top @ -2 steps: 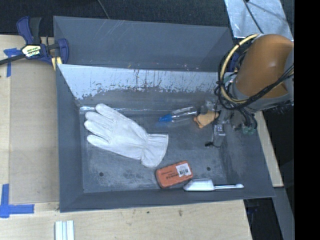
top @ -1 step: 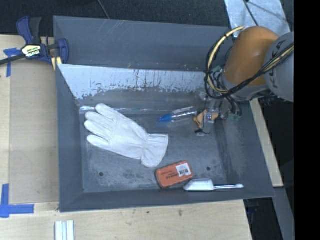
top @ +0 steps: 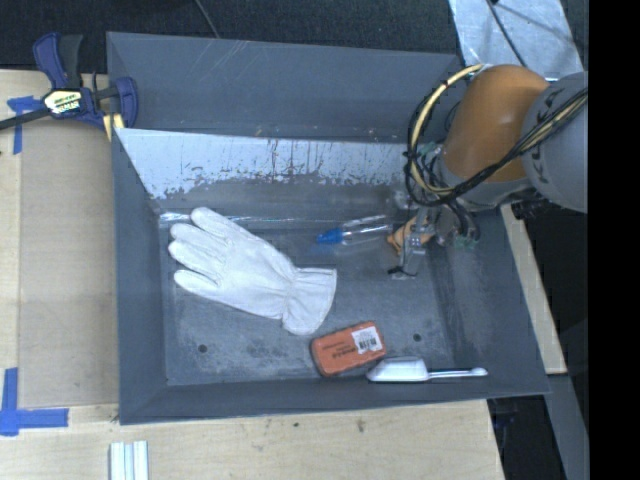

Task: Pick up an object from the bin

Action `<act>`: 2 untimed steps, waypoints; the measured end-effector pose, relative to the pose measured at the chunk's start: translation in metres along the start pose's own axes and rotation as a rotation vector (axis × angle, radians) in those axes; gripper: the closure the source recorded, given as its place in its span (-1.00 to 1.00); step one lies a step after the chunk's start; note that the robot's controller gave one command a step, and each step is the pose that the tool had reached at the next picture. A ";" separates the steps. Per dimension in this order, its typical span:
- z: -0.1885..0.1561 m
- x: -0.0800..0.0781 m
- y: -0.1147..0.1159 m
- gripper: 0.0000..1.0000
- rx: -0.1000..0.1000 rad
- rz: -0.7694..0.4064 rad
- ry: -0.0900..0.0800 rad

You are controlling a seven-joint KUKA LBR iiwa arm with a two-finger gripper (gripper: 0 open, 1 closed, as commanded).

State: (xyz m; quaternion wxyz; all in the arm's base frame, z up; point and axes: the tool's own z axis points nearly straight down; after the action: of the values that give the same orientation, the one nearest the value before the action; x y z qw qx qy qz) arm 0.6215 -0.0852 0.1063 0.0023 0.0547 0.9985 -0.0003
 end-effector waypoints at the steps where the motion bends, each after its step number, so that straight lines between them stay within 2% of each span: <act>1: 0.003 0.008 0.000 -1.00 -0.001 0.107 0.001; 2: -0.004 0.003 0.007 -1.00 0.001 0.128 0.001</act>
Offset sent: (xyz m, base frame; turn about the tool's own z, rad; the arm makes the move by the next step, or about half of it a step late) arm 0.0014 0.0124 0.0103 0.0355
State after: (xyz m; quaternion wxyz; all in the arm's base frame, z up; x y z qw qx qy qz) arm 0.6191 -0.0781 0.1099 0.0018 0.1186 0.9929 -0.0004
